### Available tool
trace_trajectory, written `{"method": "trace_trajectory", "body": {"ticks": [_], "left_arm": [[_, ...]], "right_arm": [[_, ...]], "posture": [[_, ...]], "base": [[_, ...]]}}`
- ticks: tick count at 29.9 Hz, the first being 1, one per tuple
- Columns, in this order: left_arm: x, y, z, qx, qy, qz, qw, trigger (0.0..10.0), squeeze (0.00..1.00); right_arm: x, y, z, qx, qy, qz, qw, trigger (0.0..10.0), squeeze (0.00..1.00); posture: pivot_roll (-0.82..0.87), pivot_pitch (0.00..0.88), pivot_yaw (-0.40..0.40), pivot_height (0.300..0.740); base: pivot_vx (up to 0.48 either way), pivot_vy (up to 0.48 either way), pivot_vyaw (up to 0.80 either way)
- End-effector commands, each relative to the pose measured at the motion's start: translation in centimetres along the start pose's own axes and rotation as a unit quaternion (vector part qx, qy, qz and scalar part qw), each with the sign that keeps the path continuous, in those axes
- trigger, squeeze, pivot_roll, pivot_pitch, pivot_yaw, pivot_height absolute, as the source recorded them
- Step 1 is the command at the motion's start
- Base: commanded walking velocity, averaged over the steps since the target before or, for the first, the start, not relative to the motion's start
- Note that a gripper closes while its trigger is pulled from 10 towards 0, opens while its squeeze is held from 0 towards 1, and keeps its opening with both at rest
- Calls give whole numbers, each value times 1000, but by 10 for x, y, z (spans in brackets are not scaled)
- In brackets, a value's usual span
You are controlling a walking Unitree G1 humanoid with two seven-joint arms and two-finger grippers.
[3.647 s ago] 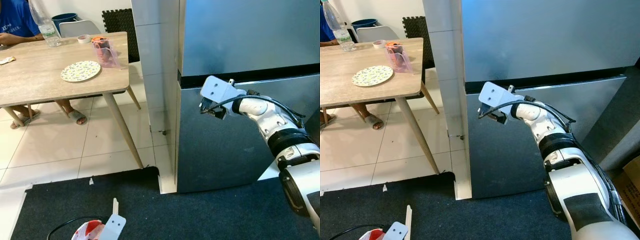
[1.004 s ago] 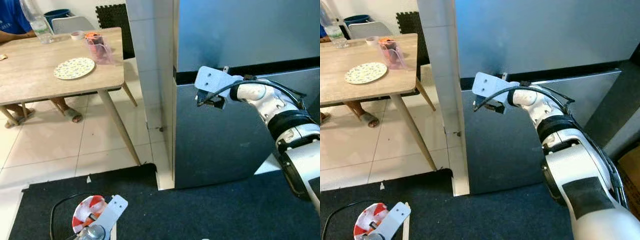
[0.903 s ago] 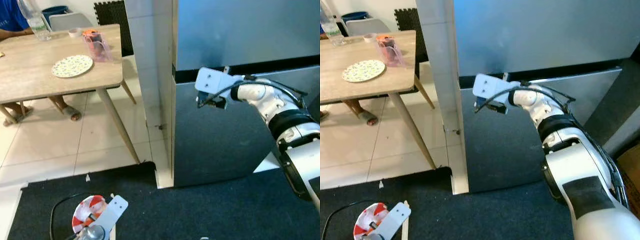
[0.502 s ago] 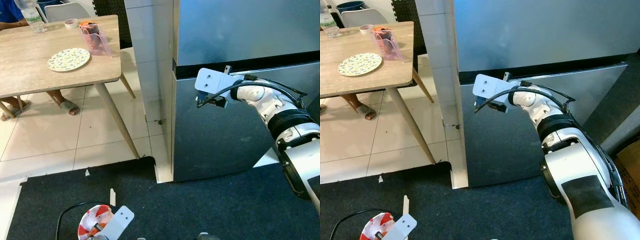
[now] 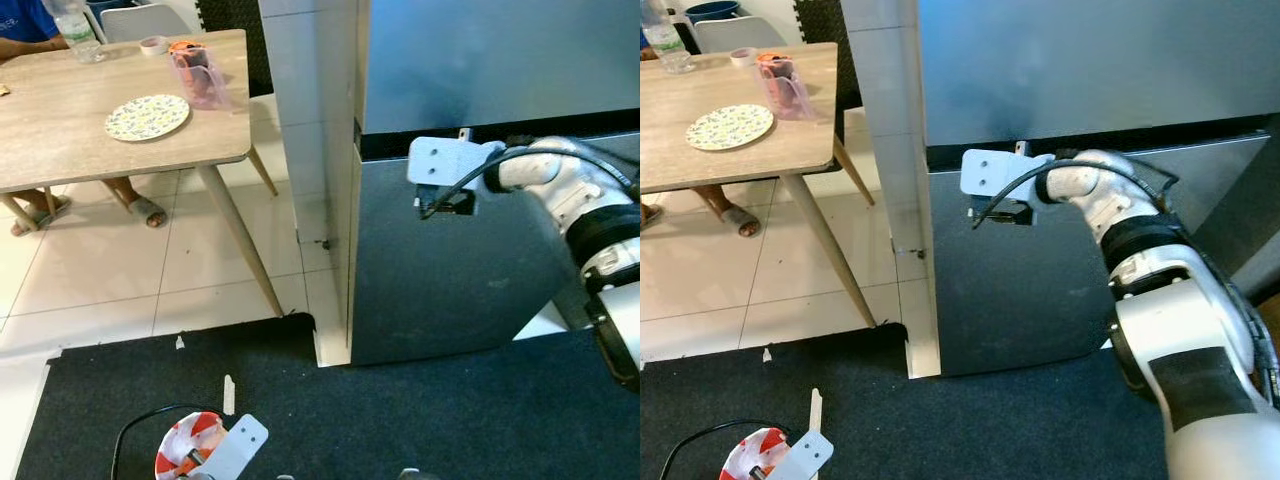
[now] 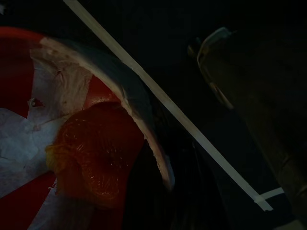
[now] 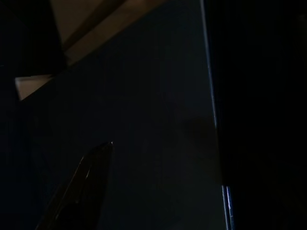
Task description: Restocking fridge
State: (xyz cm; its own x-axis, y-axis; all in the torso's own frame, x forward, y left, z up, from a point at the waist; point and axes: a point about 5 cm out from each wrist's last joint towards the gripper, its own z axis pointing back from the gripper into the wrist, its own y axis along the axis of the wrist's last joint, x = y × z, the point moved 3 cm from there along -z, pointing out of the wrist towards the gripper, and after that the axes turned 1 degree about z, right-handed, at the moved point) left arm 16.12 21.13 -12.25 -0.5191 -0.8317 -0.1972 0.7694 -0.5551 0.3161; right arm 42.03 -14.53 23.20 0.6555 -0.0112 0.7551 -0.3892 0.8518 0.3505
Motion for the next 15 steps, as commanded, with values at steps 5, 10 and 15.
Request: {"method": "trace_trajectory", "body": {"ticks": [5,10,15], "left_arm": [[12,-8,-1,-11,-13,-3,1000,10000,0],[14,-9,-1,-13,-15,1,1000,10000,0],[15,-11,-1,-14,-15,3,1000,10000,0]], "right_arm": [[-68,-25,-9,-34,202,-24,979,10000,0],[-75,-25,-5,-22,235,-29,971,10000,0],[-71,-18,4,14,258,-43,965,10000,0]], "posture": [[-23,124,5,740],[-16,124,0,740],[-17,121,-1,740]], "base": [[0,0,0],[0,0,0],[0,0,0]]}}
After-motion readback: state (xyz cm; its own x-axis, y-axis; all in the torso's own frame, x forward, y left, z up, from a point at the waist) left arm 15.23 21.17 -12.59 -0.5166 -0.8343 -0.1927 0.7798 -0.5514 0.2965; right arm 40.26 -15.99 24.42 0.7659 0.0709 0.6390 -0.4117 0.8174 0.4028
